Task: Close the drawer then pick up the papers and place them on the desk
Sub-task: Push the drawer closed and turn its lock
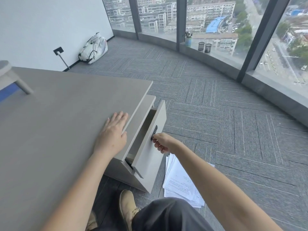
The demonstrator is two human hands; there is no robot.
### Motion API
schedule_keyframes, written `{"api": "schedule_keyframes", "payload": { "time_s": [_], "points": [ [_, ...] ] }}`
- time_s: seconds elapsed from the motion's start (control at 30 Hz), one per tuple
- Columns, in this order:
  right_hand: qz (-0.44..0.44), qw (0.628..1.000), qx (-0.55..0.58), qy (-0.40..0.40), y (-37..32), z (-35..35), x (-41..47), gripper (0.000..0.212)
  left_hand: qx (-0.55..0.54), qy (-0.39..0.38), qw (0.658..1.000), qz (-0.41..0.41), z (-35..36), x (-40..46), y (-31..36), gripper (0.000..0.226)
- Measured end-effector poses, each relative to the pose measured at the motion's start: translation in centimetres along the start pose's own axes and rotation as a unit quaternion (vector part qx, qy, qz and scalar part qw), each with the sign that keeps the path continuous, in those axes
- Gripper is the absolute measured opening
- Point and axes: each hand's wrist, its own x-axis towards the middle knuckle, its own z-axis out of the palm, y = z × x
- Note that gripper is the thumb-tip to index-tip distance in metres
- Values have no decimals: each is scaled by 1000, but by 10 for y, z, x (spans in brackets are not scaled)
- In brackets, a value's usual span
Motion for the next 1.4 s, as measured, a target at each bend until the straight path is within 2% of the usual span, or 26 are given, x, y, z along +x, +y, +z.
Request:
{"api": "schedule_keyframes", "payload": {
  "time_s": [0.5,0.87,0.97,1.07,1.17,1.27,1.33,1.4],
  "points": [
    [-3,1000,9,-12,-18,32,27,28,-8,4,1000,-7,-3,-2,5,68],
    [-17,1000,8,-15,-26,30,31,32,-17,9,1000,-9,0,0,5,66],
    [-45,999,-8,-18,-24,29,29,31,-19,12,1000,-7,0,0,4,66],
    [-113,990,-88,0,-23,27,27,32,-22,11,1000,-6,2,1,3,67],
    [-196,944,-254,74,-16,27,28,32,-21,11,1000,-6,4,2,2,68],
    [-250,868,-400,154,-6,31,28,21,-20,12,1000,-9,5,2,2,69],
    [-270,815,-479,183,-4,31,25,20,-19,9,1000,-13,4,1,3,70],
    [-277,777,-530,197,-3,31,21,21,-21,5,1000,-18,2,0,5,71]
  ]
}}
